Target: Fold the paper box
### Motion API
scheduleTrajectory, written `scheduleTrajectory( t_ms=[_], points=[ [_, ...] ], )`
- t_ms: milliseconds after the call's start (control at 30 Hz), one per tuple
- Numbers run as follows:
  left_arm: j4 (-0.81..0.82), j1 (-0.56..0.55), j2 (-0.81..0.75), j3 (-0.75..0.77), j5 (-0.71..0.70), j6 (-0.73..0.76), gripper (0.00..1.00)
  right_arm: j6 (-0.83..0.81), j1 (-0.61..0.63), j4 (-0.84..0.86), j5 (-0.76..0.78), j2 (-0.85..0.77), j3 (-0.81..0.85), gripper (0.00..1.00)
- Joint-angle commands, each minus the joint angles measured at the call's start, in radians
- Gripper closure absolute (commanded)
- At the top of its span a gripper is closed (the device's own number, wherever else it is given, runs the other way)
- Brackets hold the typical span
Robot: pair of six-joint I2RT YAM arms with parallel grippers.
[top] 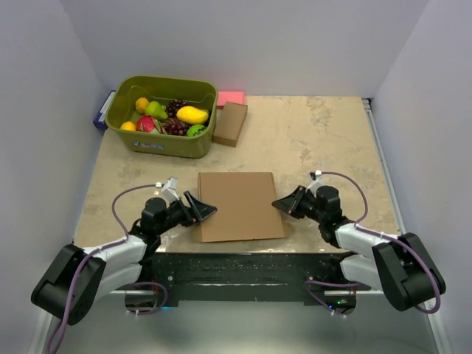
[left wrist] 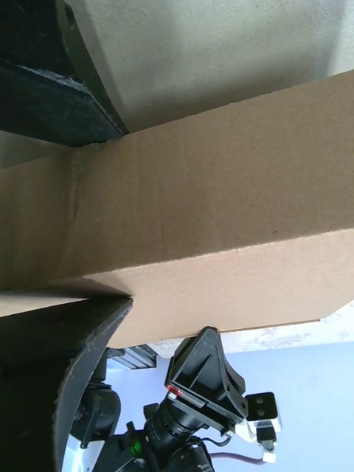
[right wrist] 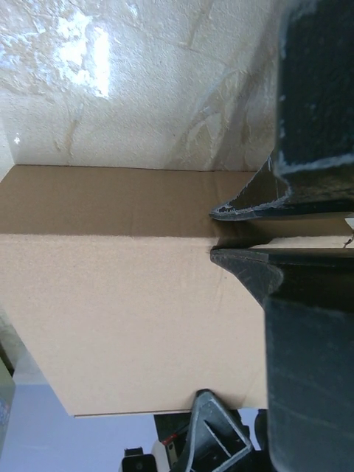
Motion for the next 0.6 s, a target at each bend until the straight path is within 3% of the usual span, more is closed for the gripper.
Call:
scheduleTrajectory(
  t_ms=[0,67,100,167,200,333,433,567],
  points=[
    [0.080,-0.031,0.000,0.057,0.078,-0.025,0.37,-0.112,0.008,-0.285,0.054,-0.027,0.038,0.86],
    [0.045,-0.031,-0.006,0.072,0.079,-0.025,0.42,-0.145,0.007,-0.353,0.064,-0.092,0.060,0.73],
    [0.031,-0.031,-0.011,0.089,0.078,-0.025,0.46,-0.155,0.010,-0.379,0.074,-0.115,0.084,0.58],
    [-0.027,-0.031,-0.026,0.108,0.072,-0.027,0.50,-0.178,0.010,-0.433,0.095,-0.185,0.104,0.41],
    [-0.043,-0.031,-0.036,0.128,0.067,-0.028,0.56,-0.186,0.008,-0.440,0.097,-0.207,0.123,0.27],
    [-0.135,-0.031,-0.059,0.180,0.071,-0.043,0.68,-0.241,0.013,-0.459,0.080,-0.228,0.193,0.14],
    [-0.201,-0.031,-0.046,0.212,0.102,-0.048,0.74,-0.289,0.065,-0.482,0.118,-0.230,0.269,0.10],
    [-0.242,-0.028,-0.022,0.237,0.136,-0.066,0.78,-0.378,0.261,-0.546,0.355,-0.286,0.399,0.07]
  ],
)
